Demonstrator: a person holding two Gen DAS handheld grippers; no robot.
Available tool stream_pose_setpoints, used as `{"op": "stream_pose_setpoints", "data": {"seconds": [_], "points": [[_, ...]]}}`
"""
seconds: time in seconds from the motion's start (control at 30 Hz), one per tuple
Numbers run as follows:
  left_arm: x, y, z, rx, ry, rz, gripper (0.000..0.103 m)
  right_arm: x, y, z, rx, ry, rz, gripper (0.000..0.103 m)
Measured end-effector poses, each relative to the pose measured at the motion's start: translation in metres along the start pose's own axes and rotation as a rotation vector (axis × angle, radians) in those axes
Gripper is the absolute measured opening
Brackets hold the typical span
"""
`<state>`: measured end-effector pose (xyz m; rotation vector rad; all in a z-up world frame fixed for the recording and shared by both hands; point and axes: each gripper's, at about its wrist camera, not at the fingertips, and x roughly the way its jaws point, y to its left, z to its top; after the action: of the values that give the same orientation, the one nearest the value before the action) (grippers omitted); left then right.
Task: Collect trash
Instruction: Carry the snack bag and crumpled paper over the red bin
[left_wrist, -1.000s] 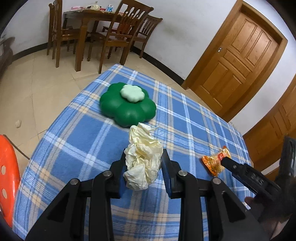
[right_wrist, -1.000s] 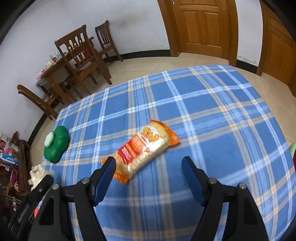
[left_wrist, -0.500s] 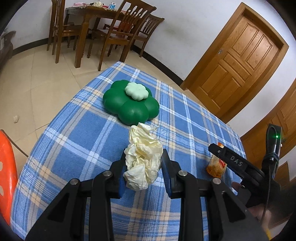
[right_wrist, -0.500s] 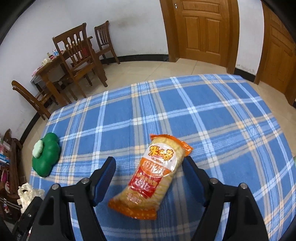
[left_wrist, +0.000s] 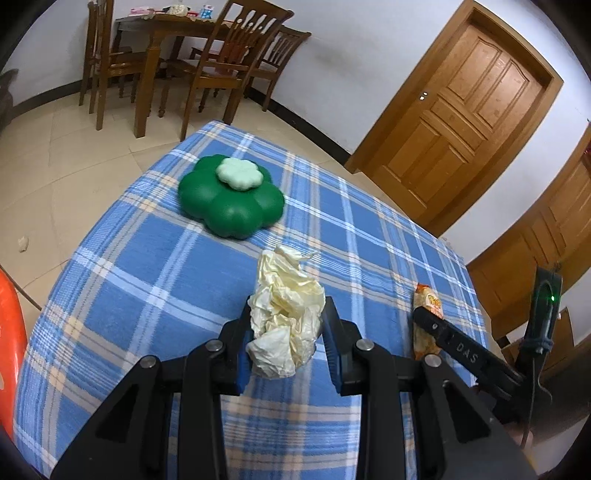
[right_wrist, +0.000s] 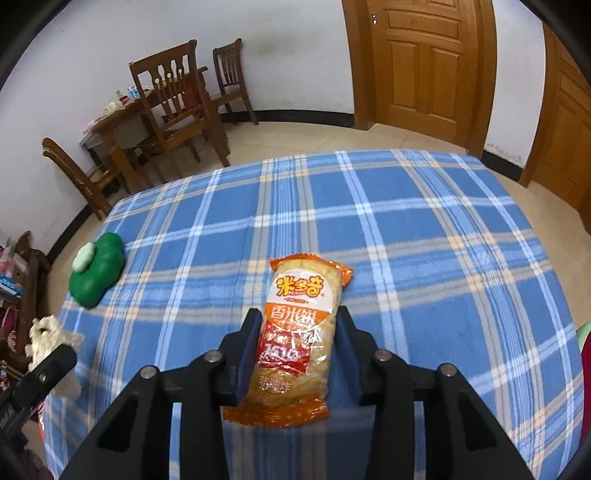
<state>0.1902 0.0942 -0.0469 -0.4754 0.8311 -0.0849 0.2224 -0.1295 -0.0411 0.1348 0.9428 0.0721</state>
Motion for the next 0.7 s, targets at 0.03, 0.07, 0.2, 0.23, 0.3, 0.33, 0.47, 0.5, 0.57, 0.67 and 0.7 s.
{"op": "stream_pose_setpoints", "data": {"seconds": [0.03, 0.07, 0.2, 0.23, 0.3, 0.33, 0.47, 0.5, 0.57, 0.67, 0.7], "points": [[-0.001, -0.004, -0.001, 0.008, 0.001, -0.003, 0.033, -0.004, -0.003, -0.004, 0.002, 0.004, 0.012, 0.043], [-0.002, -0.006, -0.002, 0.014, 0.002, -0.007, 0.033, -0.006, -0.004, -0.006, 0.002, 0.006, 0.018, 0.043], [-0.006, -0.016, -0.007, 0.035, 0.009, -0.024, 0.033, -0.017, -0.013, -0.016, 0.015, 0.016, 0.036, 0.043], [-0.006, -0.019, -0.008, 0.041, 0.011, -0.029, 0.033, -0.02, -0.017, -0.019, 0.023, 0.018, 0.04, 0.043], [-0.008, -0.025, -0.011, 0.052, 0.015, -0.035, 0.033, -0.028, -0.025, -0.025, 0.038, 0.018, 0.045, 0.043], [-0.008, -0.028, -0.013, 0.059, 0.018, -0.039, 0.033, -0.03, -0.027, -0.027, 0.041, 0.017, 0.046, 0.043], [-0.011, -0.037, -0.018, 0.074, 0.028, -0.053, 0.033, -0.047, -0.039, -0.037, 0.058, 0.004, 0.051, 0.043], [-0.012, -0.04, -0.019, 0.078, 0.03, -0.056, 0.033, -0.052, -0.043, -0.041, 0.064, 0.0, 0.051, 0.043], [-0.014, -0.045, -0.021, 0.088, 0.033, -0.062, 0.033, -0.061, -0.051, -0.046, 0.077, -0.004, 0.052, 0.043], [-0.015, -0.051, -0.026, 0.101, 0.04, -0.075, 0.033, -0.071, -0.059, -0.053, 0.094, -0.01, 0.048, 0.043], [-0.016, -0.054, -0.027, 0.104, 0.043, -0.081, 0.033, -0.075, -0.063, -0.056, 0.101, -0.013, 0.044, 0.043]]}}
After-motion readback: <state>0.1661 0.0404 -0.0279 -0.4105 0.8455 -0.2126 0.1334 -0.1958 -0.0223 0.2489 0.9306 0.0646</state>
